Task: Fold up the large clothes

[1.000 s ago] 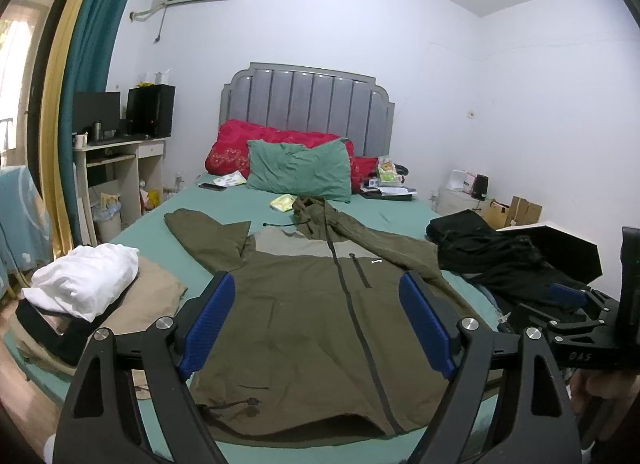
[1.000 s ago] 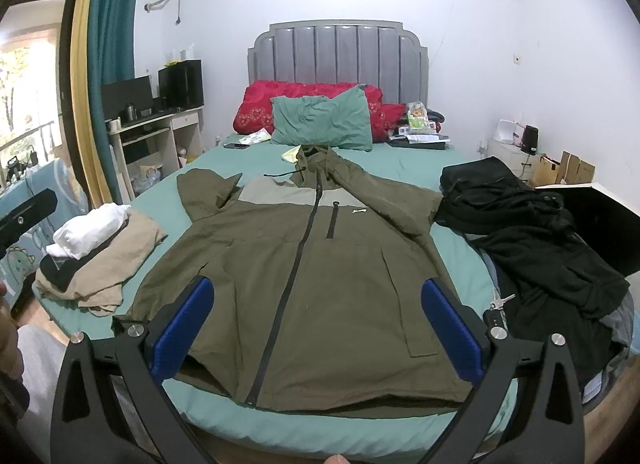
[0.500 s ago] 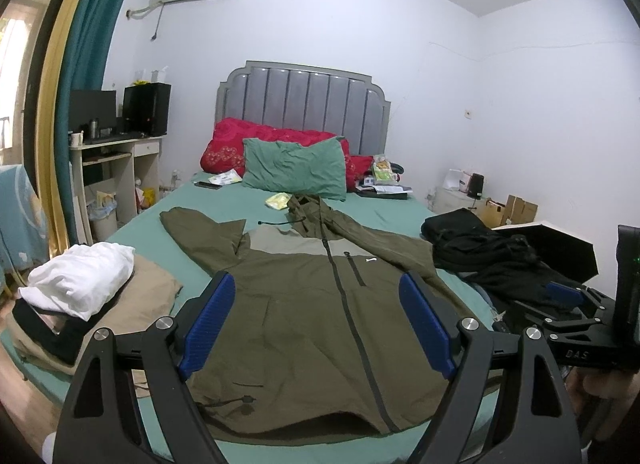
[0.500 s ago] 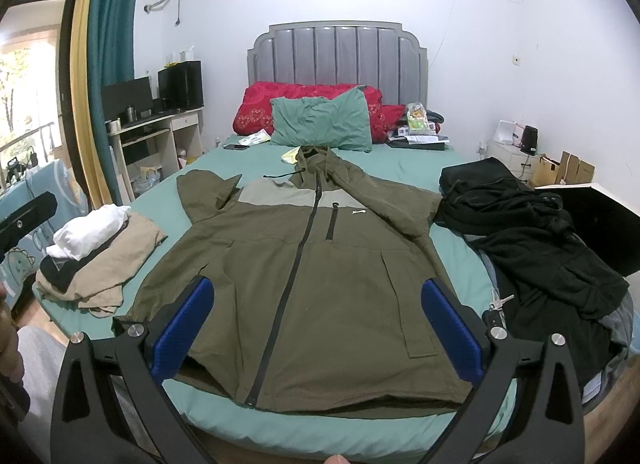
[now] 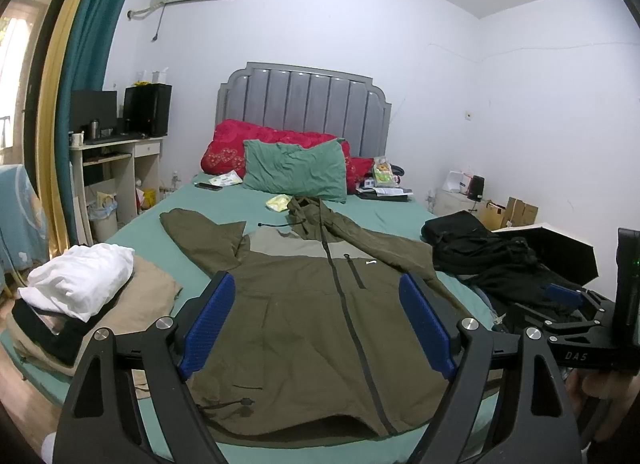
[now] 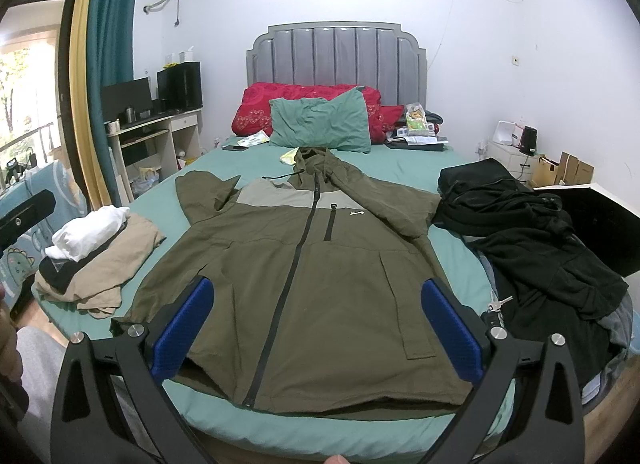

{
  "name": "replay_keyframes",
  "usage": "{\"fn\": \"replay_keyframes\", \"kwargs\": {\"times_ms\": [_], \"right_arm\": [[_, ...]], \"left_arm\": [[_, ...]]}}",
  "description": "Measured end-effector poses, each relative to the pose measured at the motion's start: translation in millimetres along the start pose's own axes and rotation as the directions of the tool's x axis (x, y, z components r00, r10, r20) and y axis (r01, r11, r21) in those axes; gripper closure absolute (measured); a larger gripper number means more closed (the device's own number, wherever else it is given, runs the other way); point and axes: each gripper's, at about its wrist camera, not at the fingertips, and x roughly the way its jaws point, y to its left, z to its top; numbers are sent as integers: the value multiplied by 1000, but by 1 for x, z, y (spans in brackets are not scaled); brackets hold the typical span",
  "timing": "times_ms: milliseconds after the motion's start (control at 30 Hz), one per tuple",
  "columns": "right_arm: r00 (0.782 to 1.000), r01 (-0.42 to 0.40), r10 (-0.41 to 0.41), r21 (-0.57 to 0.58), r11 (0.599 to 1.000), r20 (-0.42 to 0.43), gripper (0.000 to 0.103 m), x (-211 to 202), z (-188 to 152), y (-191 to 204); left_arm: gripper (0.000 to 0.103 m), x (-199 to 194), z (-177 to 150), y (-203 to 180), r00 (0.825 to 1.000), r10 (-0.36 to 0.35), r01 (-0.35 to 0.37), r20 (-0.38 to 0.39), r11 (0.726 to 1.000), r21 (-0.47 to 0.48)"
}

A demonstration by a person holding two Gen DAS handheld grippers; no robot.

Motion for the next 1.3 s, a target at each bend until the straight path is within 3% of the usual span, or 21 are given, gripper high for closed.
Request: {"fn": "replay_keyframes", "kwargs": {"times_ms": [967,1133,1300], "right_arm": [[1000,0,0,-1,1000,-3,1,-1,0,-2],[1000,5,-5,10,1000,-30,1,5,-5,-7],[995,36,-34,21,999,-89,1,32,-15,-22]], "left_arm": [[16,-1,8,-6,1000,7,-7,-7,1000,2],[16,8,7,-1,999,-4,2,-43,999,-38],[16,52,-1,9,991,20,-24,-129,999,-30]]}}
